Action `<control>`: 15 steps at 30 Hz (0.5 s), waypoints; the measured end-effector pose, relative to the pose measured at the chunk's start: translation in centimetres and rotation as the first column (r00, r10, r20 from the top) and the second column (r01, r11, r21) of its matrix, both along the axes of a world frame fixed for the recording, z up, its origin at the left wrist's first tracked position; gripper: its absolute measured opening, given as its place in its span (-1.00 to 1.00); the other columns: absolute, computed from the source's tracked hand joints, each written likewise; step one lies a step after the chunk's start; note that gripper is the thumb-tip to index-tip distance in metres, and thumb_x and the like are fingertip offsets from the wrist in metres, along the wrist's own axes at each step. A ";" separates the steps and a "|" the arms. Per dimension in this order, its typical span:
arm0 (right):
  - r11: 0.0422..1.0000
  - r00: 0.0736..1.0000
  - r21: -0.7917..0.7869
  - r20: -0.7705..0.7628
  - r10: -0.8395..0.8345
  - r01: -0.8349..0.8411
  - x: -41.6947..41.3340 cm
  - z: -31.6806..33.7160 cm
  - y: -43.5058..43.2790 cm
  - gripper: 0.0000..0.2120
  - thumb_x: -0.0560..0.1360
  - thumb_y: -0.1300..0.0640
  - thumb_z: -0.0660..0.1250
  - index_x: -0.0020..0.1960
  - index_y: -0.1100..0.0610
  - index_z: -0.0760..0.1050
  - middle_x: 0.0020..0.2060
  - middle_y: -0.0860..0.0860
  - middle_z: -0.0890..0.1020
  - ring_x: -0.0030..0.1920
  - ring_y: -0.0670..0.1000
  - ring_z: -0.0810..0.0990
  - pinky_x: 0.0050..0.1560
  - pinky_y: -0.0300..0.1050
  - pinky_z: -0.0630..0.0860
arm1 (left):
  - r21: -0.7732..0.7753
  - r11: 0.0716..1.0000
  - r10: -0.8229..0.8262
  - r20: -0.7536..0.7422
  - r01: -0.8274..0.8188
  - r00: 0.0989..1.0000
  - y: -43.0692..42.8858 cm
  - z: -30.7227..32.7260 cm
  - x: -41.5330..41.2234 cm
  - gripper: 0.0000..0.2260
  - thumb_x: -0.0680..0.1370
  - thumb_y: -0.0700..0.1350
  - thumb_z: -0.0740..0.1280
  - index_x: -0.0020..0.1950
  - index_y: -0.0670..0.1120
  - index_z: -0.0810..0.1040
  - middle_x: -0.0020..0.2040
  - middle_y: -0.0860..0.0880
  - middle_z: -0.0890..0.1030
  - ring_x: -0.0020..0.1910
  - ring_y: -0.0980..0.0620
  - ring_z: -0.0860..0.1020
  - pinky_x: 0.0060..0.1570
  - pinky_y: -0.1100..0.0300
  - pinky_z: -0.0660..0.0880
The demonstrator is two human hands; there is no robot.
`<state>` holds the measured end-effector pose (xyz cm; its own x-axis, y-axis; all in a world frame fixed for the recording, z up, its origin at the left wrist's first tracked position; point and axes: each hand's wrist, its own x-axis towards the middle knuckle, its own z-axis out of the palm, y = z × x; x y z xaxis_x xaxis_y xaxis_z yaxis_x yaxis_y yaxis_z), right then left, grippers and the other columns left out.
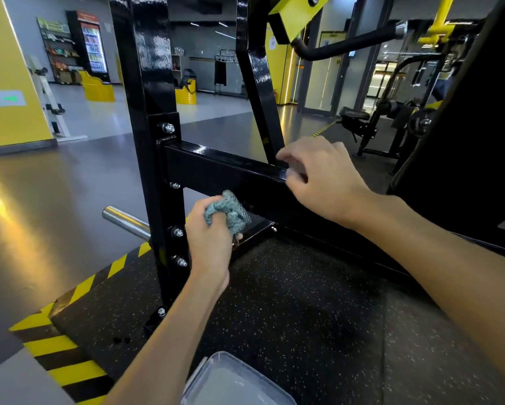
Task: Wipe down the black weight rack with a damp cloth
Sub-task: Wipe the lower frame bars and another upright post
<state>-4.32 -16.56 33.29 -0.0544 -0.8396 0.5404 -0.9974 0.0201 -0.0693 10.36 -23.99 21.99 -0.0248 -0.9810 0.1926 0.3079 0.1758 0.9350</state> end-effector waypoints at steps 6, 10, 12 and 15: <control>0.938 0.930 0.122 0.221 0.294 -0.325 4.6 -2.5 1.3 -0.54 0.47 -0.10 0.43 0.30 0.01 0.46 0.07 -0.07 0.54 0.02 -0.09 0.49 0.12 -0.05 0.46 | 0.043 0.796 -0.526 -0.444 0.603 0.725 2.7 4.1 2.1 -0.70 0.64 -0.22 0.05 0.26 -0.18 0.49 0.04 -0.17 0.64 0.02 -0.09 0.61 0.02 -0.01 0.55; 0.963 0.955 0.047 0.156 0.254 -0.264 5.0 -3.2 0.8 -0.72 0.44 0.11 0.44 0.10 0.11 0.47 -0.06 -0.01 0.49 -0.07 0.03 0.49 0.00 0.07 0.46 | 0.041 0.764 -0.614 -0.264 0.644 0.744 3.8 4.4 2.4 -0.67 0.64 -0.01 0.14 0.25 -0.21 0.46 0.15 -0.19 0.61 0.14 -0.12 0.60 0.14 -0.13 0.57; 0.967 0.951 -0.020 0.176 0.253 -0.254 5.5 -3.2 0.6 -0.73 0.41 0.17 0.44 0.07 0.14 0.47 -0.05 0.01 0.49 -0.07 0.06 0.50 -0.02 0.02 0.46 | 0.053 0.837 -0.534 -0.137 0.545 0.834 4.2 3.9 2.0 -0.68 0.67 0.00 0.22 0.34 -0.16 0.38 0.21 -0.15 0.61 0.16 -0.10 0.62 0.16 -0.19 0.57; 0.950 0.941 0.061 0.167 0.293 -0.307 6.4 -3.4 0.2 -0.74 0.42 0.21 0.42 0.07 0.17 0.46 -0.04 0.01 0.47 -0.06 0.03 0.50 -0.08 -0.12 0.41 | 0.015 0.896 -0.435 -0.179 0.445 0.882 4.2 3.6 1.8 -0.78 0.70 -0.13 0.16 0.31 -0.17 0.42 0.13 -0.14 0.64 0.06 0.00 0.66 0.00 0.05 0.63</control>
<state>2.12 -16.35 29.92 0.1306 -0.8722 0.4714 -0.9353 -0.2661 -0.2332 12.13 -19.78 25.58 -0.4284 -0.8857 0.1790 0.4936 -0.0635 0.8674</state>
